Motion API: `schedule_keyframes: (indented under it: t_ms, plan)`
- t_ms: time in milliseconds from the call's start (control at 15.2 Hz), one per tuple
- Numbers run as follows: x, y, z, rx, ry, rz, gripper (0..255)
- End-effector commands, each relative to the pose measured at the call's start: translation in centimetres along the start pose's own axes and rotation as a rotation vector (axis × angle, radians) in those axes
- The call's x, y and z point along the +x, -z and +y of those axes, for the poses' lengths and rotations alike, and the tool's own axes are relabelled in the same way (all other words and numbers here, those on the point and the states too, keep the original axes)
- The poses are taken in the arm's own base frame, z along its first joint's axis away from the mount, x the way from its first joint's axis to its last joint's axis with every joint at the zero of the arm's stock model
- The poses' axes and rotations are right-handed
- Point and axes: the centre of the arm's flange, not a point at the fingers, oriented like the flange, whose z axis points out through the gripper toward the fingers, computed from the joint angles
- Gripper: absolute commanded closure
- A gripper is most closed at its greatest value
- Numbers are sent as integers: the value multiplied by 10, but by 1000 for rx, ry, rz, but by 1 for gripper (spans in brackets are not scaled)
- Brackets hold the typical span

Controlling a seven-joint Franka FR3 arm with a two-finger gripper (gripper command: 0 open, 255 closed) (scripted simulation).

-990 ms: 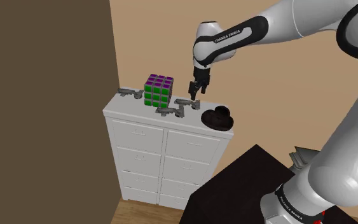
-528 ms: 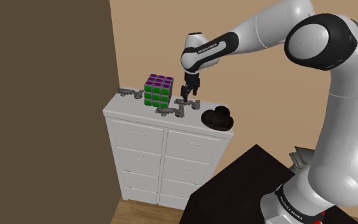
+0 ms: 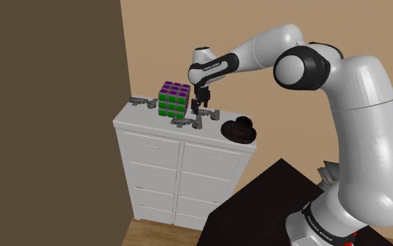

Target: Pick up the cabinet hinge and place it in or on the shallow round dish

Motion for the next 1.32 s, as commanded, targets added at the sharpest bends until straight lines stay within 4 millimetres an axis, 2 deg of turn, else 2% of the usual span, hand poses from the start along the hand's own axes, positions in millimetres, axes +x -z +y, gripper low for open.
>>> schedule_keyframes:
  t_ms: [0, 330, 792, 858, 1254]
  plan:
    - [2, -11, 1, -1, 1, 0, 0]
    - [2, -36, 1, -1, 1, 0, 0]
    - [2, -36, 1, -1, 1, 0, 0]
    - [2, -36, 1, -1, 1, 0, 255]
    - [2, -37, 2, -1, 1, 0, 255]
